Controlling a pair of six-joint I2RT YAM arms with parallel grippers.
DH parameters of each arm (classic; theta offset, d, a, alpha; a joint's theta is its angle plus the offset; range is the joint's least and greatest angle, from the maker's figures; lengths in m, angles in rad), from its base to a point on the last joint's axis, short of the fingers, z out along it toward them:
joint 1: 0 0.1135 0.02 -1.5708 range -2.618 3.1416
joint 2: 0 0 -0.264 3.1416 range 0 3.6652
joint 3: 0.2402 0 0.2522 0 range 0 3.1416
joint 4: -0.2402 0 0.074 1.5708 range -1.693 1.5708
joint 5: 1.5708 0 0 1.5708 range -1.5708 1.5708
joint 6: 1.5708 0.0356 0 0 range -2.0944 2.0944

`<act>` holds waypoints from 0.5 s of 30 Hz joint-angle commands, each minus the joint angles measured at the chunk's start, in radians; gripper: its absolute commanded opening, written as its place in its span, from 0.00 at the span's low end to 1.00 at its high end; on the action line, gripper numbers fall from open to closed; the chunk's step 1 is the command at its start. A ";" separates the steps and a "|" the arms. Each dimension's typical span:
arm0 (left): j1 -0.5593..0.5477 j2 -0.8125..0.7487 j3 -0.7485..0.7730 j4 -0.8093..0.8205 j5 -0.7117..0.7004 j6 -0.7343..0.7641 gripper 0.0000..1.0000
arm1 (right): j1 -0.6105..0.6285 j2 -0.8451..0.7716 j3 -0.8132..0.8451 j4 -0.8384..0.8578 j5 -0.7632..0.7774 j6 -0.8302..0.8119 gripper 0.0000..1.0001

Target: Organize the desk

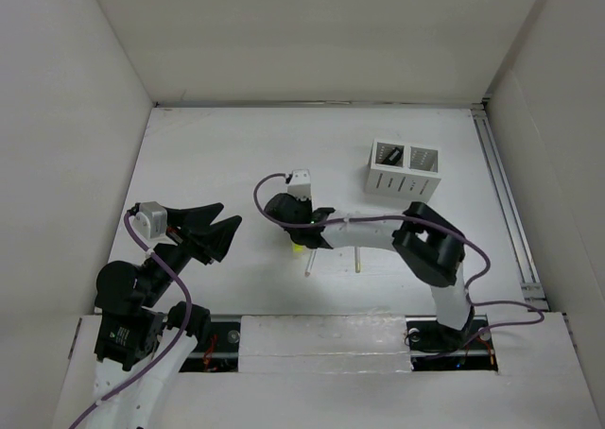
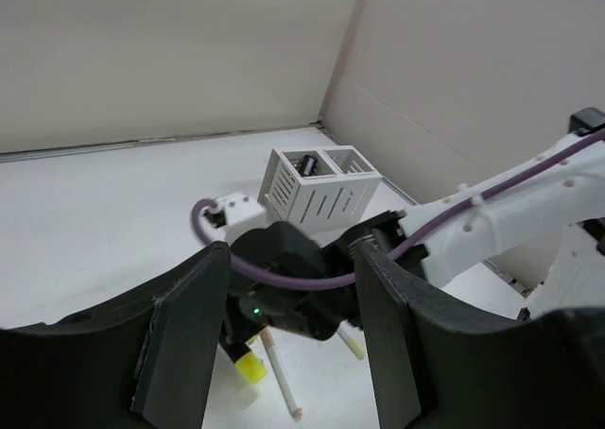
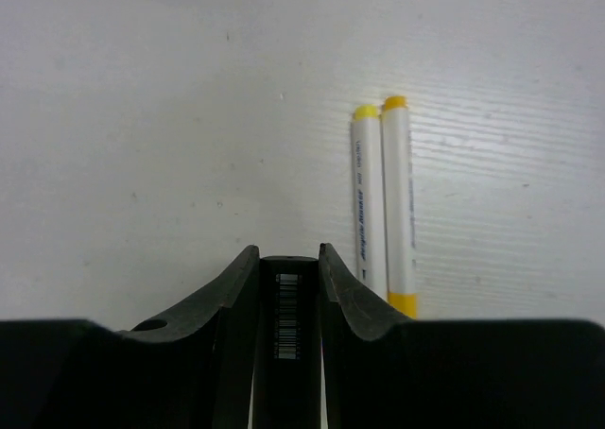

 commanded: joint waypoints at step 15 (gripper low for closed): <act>0.004 0.003 -0.004 0.058 0.014 -0.006 0.51 | -0.486 -0.484 -0.221 0.437 0.209 0.032 0.00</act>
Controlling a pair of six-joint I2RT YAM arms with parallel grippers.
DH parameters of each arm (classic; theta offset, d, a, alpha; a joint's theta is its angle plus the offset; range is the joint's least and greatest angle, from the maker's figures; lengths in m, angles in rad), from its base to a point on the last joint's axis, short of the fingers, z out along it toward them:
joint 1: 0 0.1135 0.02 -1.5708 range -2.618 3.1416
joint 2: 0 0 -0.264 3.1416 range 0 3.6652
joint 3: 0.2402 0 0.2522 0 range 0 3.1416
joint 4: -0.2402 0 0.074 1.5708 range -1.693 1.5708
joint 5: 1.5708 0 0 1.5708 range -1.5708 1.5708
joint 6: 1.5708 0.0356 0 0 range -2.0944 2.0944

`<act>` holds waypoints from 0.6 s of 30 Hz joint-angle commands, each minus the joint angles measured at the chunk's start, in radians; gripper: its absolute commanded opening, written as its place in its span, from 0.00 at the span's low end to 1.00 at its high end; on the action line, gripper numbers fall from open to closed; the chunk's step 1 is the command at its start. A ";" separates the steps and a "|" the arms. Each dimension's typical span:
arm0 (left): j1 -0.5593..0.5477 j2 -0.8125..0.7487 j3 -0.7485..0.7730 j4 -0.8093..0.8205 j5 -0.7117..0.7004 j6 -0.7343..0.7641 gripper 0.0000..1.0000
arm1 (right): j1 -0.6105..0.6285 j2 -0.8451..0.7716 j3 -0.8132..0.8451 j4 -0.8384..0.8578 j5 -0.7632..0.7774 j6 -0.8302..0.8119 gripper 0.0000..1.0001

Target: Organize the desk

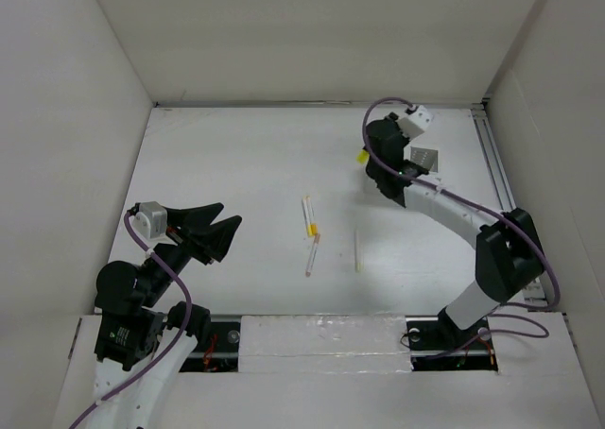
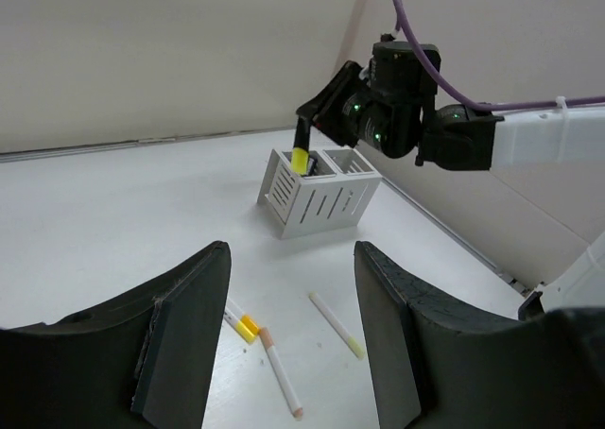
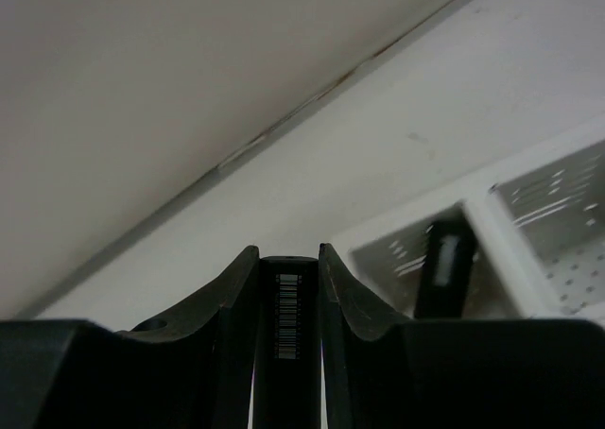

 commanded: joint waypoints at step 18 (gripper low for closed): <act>0.004 0.002 -0.006 0.060 0.019 -0.009 0.51 | -0.257 0.149 0.047 0.140 0.182 -0.132 0.00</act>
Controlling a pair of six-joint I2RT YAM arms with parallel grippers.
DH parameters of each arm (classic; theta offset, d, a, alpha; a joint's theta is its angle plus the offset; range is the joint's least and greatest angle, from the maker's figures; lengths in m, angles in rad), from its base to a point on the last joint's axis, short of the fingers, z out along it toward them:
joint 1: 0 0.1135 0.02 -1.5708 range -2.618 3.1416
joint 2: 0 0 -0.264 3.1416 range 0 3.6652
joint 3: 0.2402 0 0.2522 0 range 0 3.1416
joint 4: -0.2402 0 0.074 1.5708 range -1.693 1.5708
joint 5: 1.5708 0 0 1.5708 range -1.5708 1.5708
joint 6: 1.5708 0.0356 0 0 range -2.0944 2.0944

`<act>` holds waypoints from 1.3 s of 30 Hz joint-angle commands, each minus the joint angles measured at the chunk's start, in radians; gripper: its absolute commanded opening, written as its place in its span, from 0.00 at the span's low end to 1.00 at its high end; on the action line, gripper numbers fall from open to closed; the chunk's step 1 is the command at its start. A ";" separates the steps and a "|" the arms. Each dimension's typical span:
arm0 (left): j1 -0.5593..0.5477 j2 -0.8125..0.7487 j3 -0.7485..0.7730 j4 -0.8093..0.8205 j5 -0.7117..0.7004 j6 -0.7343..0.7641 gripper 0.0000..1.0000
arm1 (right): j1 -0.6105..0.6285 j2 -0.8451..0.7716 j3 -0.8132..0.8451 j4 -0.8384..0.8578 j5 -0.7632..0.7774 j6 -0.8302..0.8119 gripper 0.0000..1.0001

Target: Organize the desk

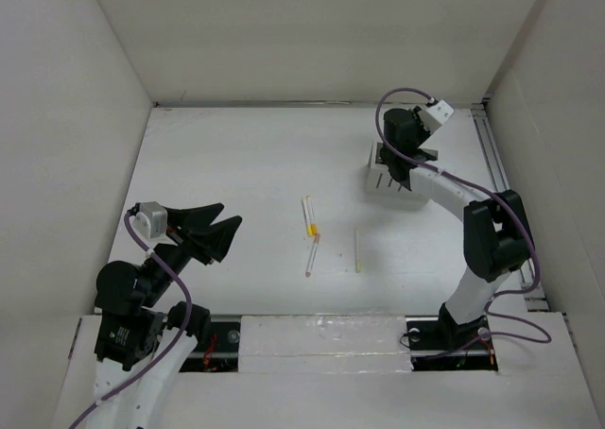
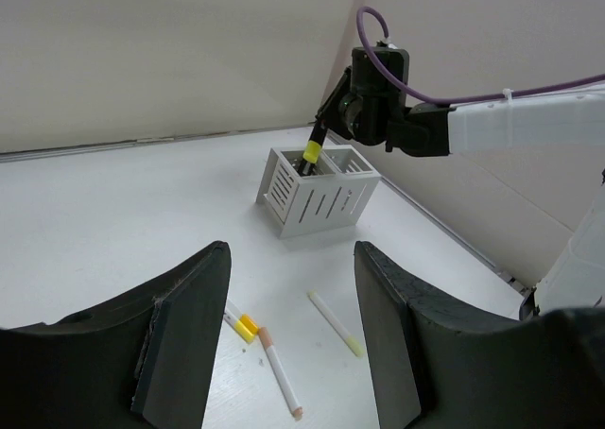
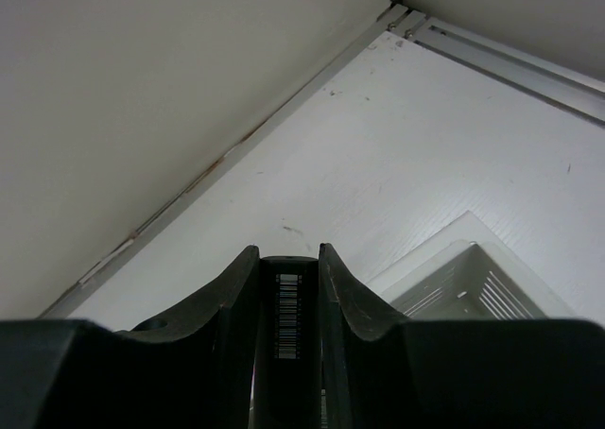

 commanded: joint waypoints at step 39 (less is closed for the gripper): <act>0.004 0.016 -0.009 0.067 0.023 -0.012 0.51 | 0.195 -0.147 -0.154 0.214 -0.039 -0.140 0.64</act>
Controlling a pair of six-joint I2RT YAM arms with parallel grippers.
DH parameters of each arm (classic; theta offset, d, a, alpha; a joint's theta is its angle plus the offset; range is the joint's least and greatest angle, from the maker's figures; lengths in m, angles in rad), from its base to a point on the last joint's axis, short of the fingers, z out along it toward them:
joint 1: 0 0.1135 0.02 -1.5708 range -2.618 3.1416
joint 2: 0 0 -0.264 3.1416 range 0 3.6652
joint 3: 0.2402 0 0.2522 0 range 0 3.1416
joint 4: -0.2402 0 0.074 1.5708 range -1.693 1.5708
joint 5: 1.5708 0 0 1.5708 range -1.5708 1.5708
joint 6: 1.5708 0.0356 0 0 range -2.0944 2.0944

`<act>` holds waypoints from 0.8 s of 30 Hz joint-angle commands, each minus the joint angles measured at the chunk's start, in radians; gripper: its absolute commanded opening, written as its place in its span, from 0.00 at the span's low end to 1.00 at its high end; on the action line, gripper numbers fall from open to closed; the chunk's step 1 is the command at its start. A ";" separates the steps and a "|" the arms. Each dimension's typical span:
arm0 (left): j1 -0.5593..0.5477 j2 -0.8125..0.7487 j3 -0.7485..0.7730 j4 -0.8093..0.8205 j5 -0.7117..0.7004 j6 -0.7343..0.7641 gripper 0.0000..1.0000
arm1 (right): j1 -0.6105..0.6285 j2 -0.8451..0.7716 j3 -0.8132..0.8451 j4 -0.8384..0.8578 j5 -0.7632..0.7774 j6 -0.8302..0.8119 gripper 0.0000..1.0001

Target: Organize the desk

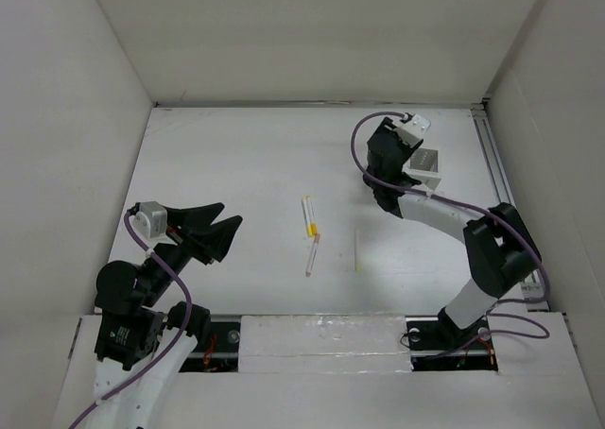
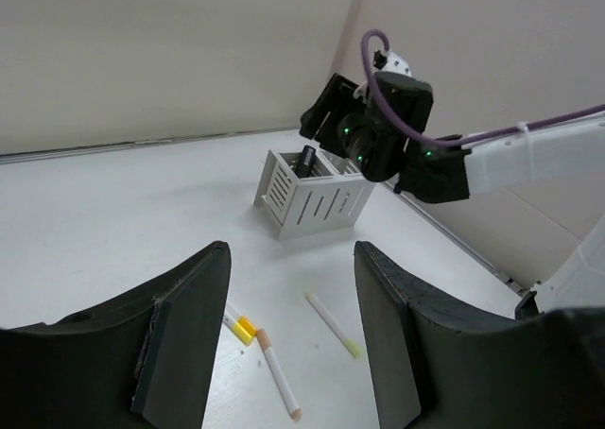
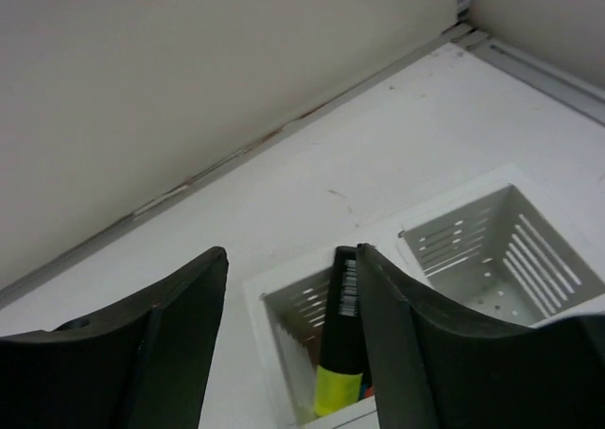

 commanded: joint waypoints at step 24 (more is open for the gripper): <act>0.004 0.018 -0.009 0.065 0.059 -0.006 0.49 | 0.158 -0.211 -0.207 -0.456 -0.584 0.587 0.23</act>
